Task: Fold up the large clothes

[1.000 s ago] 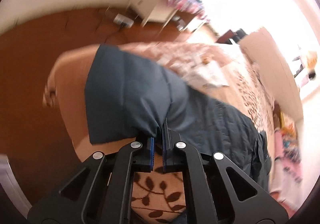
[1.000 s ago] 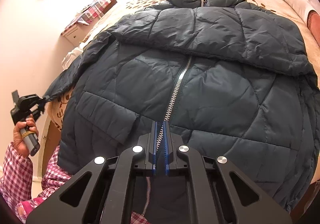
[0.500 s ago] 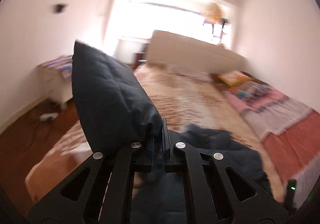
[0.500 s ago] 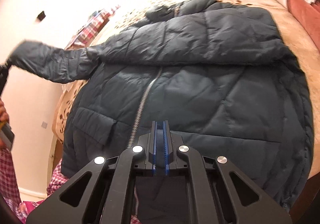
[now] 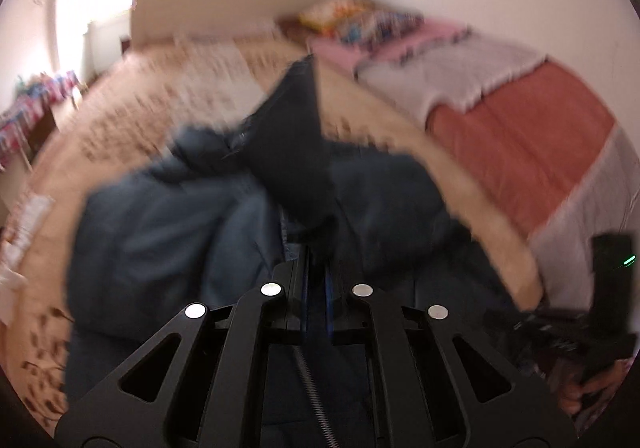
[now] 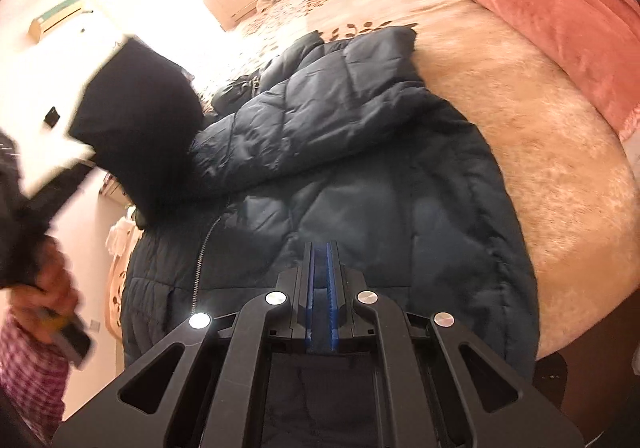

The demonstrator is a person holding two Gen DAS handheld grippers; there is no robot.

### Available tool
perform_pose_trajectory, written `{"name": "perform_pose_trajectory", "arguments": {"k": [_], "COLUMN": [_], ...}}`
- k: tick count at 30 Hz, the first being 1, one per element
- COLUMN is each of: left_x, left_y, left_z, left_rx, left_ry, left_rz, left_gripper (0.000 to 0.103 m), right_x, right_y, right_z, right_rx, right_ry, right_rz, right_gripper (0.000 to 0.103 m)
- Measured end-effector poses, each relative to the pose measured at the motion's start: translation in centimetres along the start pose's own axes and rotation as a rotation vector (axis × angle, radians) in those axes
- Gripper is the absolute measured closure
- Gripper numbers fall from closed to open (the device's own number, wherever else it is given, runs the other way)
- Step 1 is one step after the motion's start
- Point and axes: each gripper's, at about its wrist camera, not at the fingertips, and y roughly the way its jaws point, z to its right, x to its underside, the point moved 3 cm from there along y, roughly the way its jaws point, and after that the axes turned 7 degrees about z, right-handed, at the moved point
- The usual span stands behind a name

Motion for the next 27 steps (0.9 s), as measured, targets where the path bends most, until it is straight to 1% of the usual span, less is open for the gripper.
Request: {"name": "perform_pose_trajectory", "arguments": {"k": [1, 3, 6, 7, 8, 9, 11, 13, 15, 18, 21, 23, 24, 27], "left_x": [1.2, 2.6, 3.7, 3.9, 4.0, 4.2, 4.2, 3.8, 4.2, 5.1, 6.5, 7.7, 8.2, 9.5], "left_y": [1.4, 2.7, 1.7, 1.0, 0.6, 0.2, -0.9, -1.6, -3.0, -4.8, -6.5, -7.9, -8.6, -10.1], "left_z": [0.3, 0.8, 1.5, 1.6, 1.7, 2.0, 1.8, 1.1, -0.4, -2.8, -5.3, -7.2, -8.1, -10.3], "left_rx": [-0.004, -0.007, 0.040, 0.058, 0.074, 0.082, 0.072, 0.073, 0.060, 0.012, -0.052, -0.096, -0.112, -0.154], "left_ry": [0.021, 0.047, 0.044, 0.046, 0.048, 0.052, 0.050, 0.018, -0.030, -0.086, -0.123, -0.165, -0.191, -0.255], "left_rz": [-0.061, -0.135, -0.141, -0.137, -0.133, -0.129, -0.109, -0.088, -0.064, -0.046, -0.038, -0.035, -0.034, -0.032], "left_gripper": [0.089, 0.063, 0.049, 0.046, 0.042, 0.040, 0.040, 0.040, 0.040, 0.040, 0.040, 0.040, 0.040, 0.040], "right_x": [0.0, 0.1, 0.1, 0.2, 0.0, 0.0, -0.2, -0.3, -0.5, -1.2, -2.2, -2.3, -2.5, -2.7], "right_y": [0.1, 0.3, 0.9, 1.3, 1.7, 2.0, 3.1, 3.9, 4.9, 6.0, 7.3, 7.9, 8.5, 8.8], "right_z": [0.0, -0.2, -0.6, -0.7, -0.9, -0.8, -1.2, -1.5, -2.0, -3.0, -3.7, -3.8, -3.7, -3.6], "right_rx": [0.001, -0.001, -0.005, -0.004, -0.008, -0.014, -0.047, -0.067, -0.079, -0.110, -0.104, -0.088, -0.084, -0.117], "right_ry": [-0.001, -0.003, -0.009, -0.008, -0.002, 0.005, 0.041, 0.062, 0.076, 0.105, 0.124, 0.140, 0.168, 0.242], "right_rz": [-0.003, -0.012, -0.025, -0.031, -0.041, -0.047, -0.073, -0.093, -0.118, -0.138, -0.142, -0.146, -0.152, -0.167], "right_gripper": [0.095, 0.095, 0.095, 0.095, 0.095, 0.095, 0.095, 0.095, 0.095, 0.095, 0.095, 0.095, 0.095, 0.095]}}
